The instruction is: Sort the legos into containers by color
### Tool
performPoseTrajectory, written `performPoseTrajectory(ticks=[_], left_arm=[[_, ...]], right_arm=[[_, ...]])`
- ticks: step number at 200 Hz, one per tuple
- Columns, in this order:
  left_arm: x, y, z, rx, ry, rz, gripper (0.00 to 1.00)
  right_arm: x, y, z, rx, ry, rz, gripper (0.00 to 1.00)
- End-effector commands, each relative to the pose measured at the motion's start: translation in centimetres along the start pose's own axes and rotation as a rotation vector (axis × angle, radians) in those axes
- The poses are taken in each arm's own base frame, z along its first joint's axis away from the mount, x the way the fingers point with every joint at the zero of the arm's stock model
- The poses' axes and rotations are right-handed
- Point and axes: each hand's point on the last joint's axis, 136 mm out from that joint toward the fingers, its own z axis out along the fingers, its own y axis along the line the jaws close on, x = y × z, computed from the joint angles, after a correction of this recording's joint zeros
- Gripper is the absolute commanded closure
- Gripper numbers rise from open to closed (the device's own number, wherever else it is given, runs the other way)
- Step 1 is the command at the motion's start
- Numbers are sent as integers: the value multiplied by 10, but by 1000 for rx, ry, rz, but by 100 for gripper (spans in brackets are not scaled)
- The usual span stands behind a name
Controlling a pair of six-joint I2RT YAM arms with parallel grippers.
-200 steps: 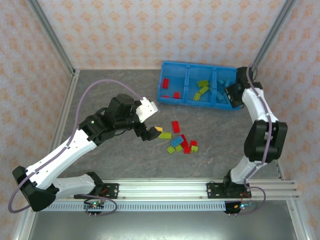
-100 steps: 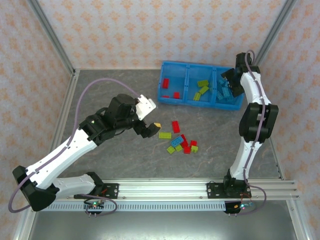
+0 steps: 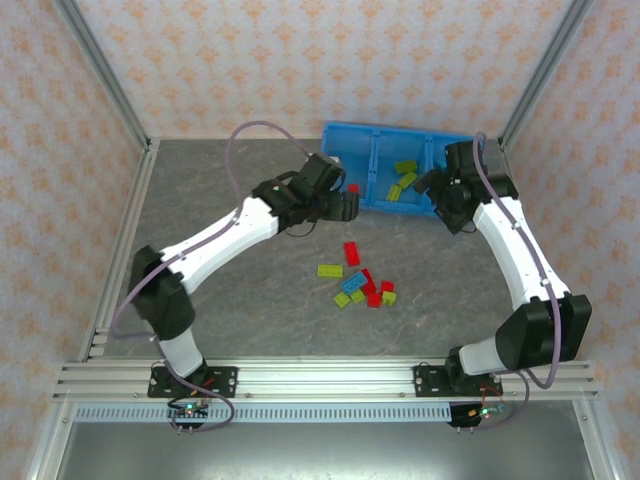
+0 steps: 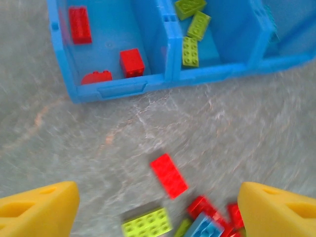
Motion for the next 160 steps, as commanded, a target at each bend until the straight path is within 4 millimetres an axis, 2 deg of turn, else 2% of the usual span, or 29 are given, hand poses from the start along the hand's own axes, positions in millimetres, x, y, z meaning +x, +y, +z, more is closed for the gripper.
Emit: performPoseTrajectory(ticks=[1,10,30,59,84,106,128,139,160], left_arm=[[26,7,34,-91,110,-295,19],[42,5,54,-132,163,-309,19],[68,7,75,-245,225,-332,20],[89,4,99,-300,239,-354,19],[108,14,119,-381,279,-364,25],[119,18,127,-421,315,-346,36],[128,28,128,-470,331,-342,46],[131,32,126,-488,340,-335,49],[140,34,129,-495,375,-331,53]], right_arm=[[9,-32,-3,120,9,-25,7],[11,-35,-7,126,13,-50,7],[17,-40,-17,129,33,-81,6],[33,-44,-19,80,72,-97,6],[46,-53,-19,69,105,-125,6],[54,-56,-24,51,130,-161,6],[63,-62,-27,44,160,-197,6],[70,-66,-25,51,188,-213,6],[80,-69,-38,7,198,-254,6]])
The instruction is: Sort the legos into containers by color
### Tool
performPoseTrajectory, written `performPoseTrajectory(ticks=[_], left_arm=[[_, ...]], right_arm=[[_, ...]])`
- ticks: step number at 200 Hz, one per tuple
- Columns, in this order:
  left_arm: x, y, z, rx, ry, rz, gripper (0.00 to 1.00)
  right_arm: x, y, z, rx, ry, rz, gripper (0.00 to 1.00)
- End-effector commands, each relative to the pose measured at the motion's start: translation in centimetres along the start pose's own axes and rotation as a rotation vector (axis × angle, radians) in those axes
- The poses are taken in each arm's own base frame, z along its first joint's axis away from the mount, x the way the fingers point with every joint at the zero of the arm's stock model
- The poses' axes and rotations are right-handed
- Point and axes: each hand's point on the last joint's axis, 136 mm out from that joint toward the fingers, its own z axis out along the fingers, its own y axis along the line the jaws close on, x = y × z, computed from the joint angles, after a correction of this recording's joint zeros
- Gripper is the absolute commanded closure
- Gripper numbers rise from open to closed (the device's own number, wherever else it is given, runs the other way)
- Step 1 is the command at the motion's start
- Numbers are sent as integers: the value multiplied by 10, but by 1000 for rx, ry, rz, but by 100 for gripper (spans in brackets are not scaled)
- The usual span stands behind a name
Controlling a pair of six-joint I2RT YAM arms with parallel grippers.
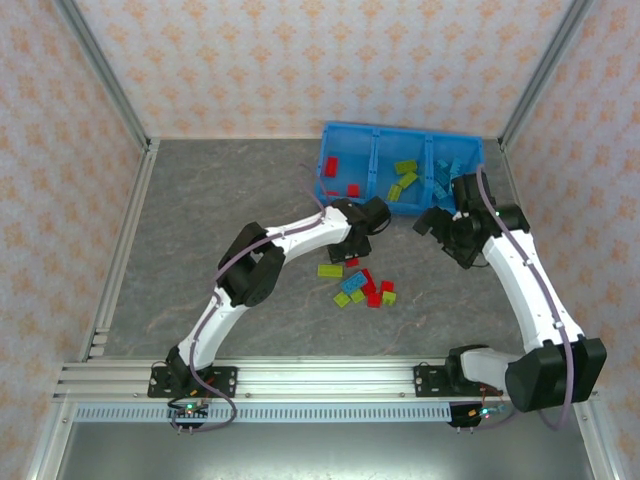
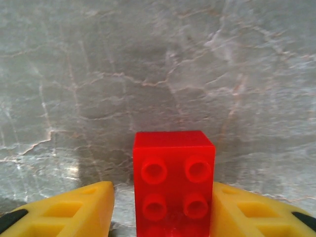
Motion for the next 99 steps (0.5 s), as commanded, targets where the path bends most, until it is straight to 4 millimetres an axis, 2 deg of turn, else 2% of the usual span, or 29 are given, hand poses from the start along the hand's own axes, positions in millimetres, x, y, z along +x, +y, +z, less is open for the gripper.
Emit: performPoseTrajectory(ticks=[1,23,46,58,80,99], left_arm=[[2,16,2,-78,3,-10,54],[4,18,2,-88,9,-5,68],[-13,14,-24,-40,-36,-18,74],[-31,9,-49,9,-82,-29,75],[-78,2,-99,74,-211,-13,75],[-118,2,-124,84,-309,13,75]], right_arm=[[22,-7,-10,-22,46,-75,6],[33,-2,-18,-86,66,-129,6],[46,18,-28,-204,102,-197,7],[50,27,-31,-249,104,-223,6],[55,38,-30,-284,105,-240,7],[55,42,-27,-291,102,-228,7]])
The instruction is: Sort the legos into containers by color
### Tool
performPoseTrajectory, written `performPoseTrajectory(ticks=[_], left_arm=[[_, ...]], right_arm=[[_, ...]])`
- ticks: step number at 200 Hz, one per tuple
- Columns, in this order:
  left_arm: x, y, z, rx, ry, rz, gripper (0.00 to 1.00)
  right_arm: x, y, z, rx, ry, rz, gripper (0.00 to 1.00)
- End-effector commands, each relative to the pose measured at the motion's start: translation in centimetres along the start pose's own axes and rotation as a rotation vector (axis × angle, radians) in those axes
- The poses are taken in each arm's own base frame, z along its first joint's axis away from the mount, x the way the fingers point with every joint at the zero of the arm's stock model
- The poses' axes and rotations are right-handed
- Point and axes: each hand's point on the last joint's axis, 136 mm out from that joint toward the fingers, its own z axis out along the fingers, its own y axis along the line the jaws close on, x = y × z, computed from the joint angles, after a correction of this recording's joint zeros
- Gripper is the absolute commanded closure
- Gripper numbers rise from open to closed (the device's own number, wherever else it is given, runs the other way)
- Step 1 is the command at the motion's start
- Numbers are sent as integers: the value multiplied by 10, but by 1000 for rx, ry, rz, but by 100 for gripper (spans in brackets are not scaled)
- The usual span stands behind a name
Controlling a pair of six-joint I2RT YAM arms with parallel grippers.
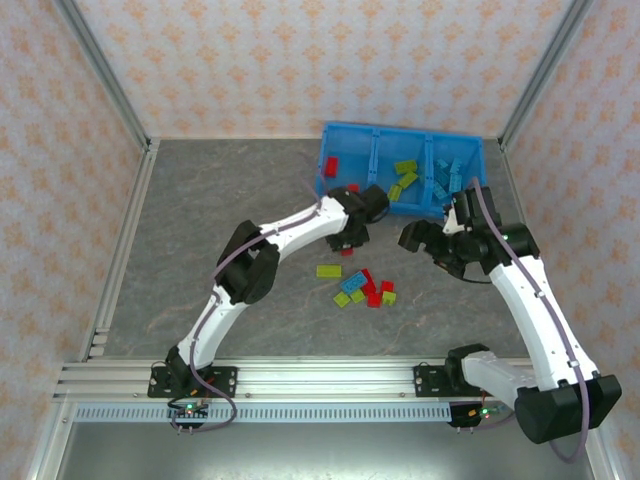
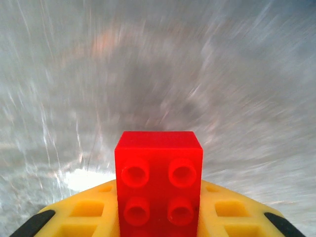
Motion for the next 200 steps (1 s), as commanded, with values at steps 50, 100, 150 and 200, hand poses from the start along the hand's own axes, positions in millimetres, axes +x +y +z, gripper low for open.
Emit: performPoseTrajectory(ticks=[50,100,150,200], left_arm=[[-161,-4,-74,96,-419,38,74],[-200,-52,-68,262,-530,77,68],[-218,-50,-74,259,-600,46,47],[-212,-37,-142,276,-609,187,45]], right_arm=[[2,4,8,-28,-1,20,7],[10,-6,-10,19,-23,11,6],[11,-12,-19,44,-54,25,6],[0,-15,0,69,-56,16,6]])
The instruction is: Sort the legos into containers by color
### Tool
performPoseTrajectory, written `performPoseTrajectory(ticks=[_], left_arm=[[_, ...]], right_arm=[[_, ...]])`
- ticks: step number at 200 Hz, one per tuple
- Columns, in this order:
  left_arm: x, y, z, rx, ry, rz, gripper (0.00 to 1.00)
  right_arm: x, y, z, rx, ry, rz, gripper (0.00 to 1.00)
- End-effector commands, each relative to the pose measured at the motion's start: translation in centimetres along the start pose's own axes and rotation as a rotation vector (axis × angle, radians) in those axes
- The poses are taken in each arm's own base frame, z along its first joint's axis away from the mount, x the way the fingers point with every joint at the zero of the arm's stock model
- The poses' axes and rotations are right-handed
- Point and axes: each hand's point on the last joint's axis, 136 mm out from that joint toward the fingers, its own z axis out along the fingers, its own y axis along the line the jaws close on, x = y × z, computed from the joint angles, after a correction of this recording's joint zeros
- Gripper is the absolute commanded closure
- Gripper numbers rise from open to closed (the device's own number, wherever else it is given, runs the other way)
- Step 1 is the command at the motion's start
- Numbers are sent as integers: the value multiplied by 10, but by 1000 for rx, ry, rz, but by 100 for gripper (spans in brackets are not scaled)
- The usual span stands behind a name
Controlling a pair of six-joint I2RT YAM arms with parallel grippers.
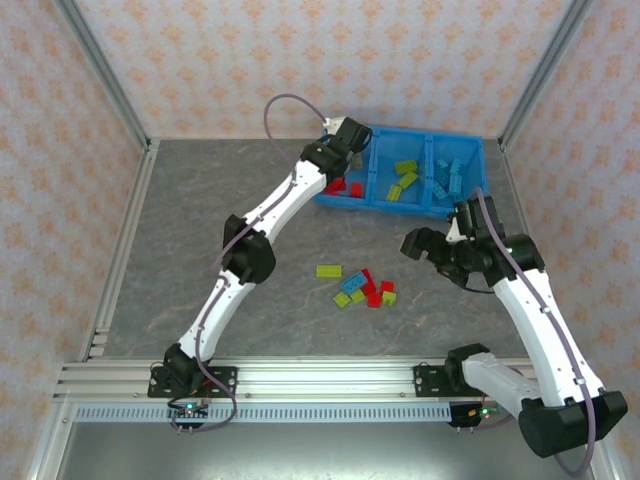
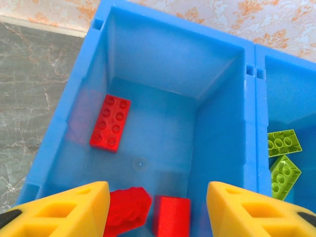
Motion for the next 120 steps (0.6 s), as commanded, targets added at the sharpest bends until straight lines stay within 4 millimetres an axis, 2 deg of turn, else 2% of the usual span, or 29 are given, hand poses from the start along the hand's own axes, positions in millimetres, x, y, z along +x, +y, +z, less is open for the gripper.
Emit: performPoseTrajectory(ticks=[1,26,47,49,53,85,104,120], left_arm=[[-60,-4,-80,67,-95,63,45],[-71,0,-136,139,-105,165,45],[-74,15,-187,193,-150,223,44],[-77,18,-200,202,-167,226,44],[-79,24,-213,210,-179,237,44],[-56,74,-289,192,-178,488,43],[-45,111,-327,129,-191,617,43],[-33,133,-353,126,-224,692,42]], right_arm=[[-11,-3,8,34,-23,-9,6],[-15,2,27,59,-1,-38,7],[-11,31,44,69,26,-167,8],[-10,34,47,73,32,-183,8],[-9,40,53,83,43,-217,8],[18,91,93,114,139,-602,7],[40,108,118,141,200,-880,7],[53,110,138,180,246,-1069,7]])
